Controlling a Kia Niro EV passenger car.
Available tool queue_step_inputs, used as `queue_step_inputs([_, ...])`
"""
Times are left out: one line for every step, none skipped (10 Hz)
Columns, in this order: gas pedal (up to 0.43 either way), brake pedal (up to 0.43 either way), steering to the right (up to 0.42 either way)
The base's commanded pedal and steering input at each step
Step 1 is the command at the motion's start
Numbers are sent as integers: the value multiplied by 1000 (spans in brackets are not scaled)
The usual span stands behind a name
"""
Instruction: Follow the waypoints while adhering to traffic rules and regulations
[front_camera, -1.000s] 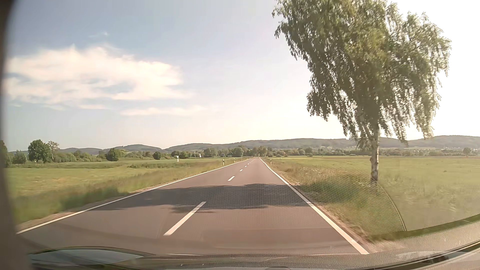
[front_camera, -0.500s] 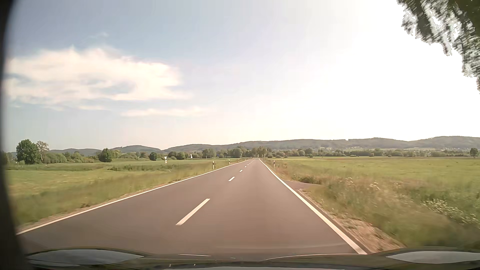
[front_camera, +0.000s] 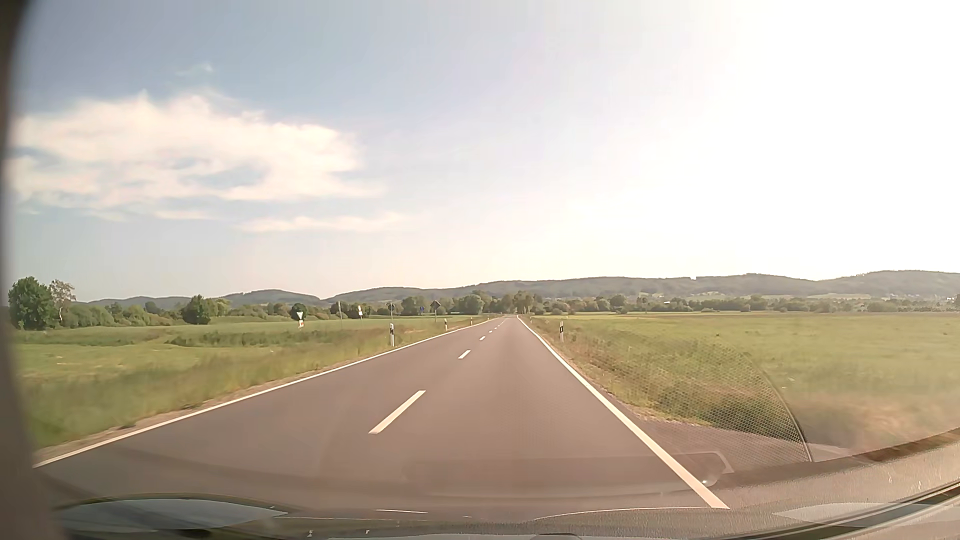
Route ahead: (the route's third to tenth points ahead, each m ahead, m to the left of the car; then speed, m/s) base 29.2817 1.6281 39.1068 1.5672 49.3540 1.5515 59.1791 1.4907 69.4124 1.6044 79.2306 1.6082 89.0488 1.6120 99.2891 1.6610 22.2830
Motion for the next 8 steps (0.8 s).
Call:
queue_step_inputs([220, 0, -1])
queue_step_inputs([209, 0, -2])
queue_step_inputs([197, 0, -2])
queue_step_inputs([197, 0, -3])
queue_step_inputs([189, 0, -3])
queue_step_inputs([189, 0, -3])
queue_step_inputs([189, 0, -3])
queue_step_inputs([197, 0, -3])
